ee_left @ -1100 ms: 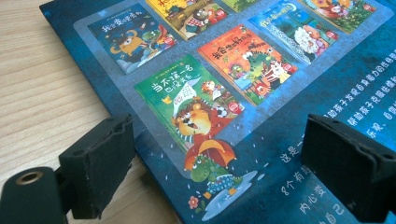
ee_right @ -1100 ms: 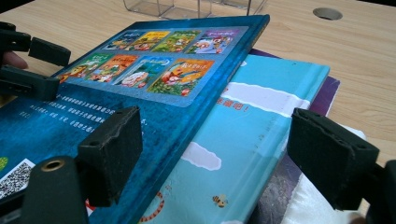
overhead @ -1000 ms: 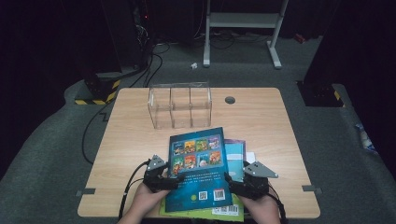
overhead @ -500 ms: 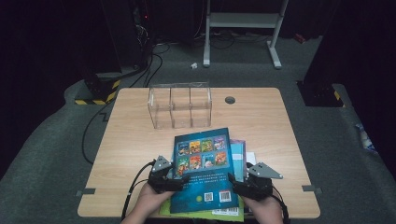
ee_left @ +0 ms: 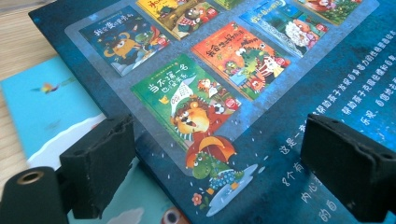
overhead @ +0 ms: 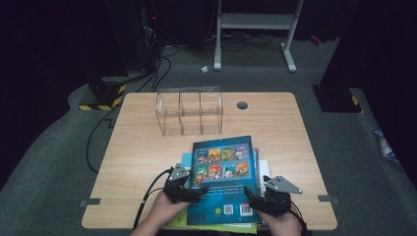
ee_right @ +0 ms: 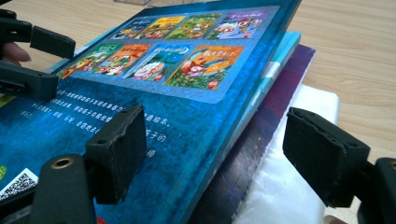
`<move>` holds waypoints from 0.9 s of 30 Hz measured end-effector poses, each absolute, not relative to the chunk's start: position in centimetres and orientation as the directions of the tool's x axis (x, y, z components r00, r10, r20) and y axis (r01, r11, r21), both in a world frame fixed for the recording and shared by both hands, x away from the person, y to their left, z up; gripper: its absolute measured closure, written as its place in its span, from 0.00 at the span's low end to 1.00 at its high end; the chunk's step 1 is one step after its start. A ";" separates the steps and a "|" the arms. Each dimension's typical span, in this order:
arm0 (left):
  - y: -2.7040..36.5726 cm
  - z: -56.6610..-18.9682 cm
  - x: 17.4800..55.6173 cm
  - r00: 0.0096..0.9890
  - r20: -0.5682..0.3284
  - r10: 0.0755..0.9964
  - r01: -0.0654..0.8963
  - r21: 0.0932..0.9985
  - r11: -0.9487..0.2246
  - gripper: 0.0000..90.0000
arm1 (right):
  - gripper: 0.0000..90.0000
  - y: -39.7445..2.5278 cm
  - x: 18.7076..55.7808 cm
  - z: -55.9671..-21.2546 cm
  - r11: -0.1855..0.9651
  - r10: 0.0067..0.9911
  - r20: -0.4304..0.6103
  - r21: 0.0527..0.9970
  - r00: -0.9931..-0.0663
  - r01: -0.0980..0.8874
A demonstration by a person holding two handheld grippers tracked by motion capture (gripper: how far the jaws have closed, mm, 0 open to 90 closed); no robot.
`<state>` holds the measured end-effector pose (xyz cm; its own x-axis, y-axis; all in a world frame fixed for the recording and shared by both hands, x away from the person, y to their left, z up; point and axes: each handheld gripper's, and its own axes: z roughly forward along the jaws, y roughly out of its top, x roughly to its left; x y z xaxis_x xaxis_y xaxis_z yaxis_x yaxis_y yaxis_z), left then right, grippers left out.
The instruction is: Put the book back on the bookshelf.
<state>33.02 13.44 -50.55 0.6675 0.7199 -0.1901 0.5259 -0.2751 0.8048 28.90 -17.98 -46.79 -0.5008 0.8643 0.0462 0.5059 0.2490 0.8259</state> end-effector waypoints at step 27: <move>11.5 -50.1 32.5 0.728 -0.179 0.661 0.483 0.818 -0.311 0.14 | 0.25 -18.8 28.2 -46.9 0.217 0.877 0.070 0.825 -0.476 0.521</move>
<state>32.46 11.49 -50.08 0.7283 0.6614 -0.1791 0.4833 -0.3107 0.8185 28.18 -18.79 -46.86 -0.4760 0.8767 0.0702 0.5214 0.2170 0.8252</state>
